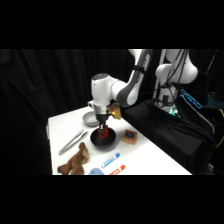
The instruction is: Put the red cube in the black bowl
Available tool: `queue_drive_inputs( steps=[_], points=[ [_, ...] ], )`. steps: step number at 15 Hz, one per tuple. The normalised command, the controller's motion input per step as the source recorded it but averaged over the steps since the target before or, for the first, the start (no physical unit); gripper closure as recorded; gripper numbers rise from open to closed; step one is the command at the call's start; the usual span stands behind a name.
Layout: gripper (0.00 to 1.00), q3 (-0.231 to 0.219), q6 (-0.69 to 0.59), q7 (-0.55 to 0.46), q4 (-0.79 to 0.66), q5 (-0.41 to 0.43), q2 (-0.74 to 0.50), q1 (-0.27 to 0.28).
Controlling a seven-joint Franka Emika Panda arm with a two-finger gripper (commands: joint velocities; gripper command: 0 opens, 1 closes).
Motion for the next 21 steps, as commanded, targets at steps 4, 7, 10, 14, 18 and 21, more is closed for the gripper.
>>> queue_drive_inputs(
  steps=[4,7,10,14,18,21],
  points=[
    [0.19,-0.081,0.16,-0.19,0.1,0.123,0.11,0.054],
    [0.0,-0.078,0.1,-0.2,0.08,0.137,0.03,0.061],
    [0.0,-0.056,-0.08,-0.24,0.08,0.157,-0.07,0.037],
    [0.0,-0.044,-0.28,-0.25,0.04,0.133,-0.29,0.027],
    [0.0,0.058,-0.5,-0.33,0.03,0.188,-0.45,-0.053],
    [0.0,0.121,-0.6,-0.37,0.11,0.226,-0.38,-0.113]
  ],
)
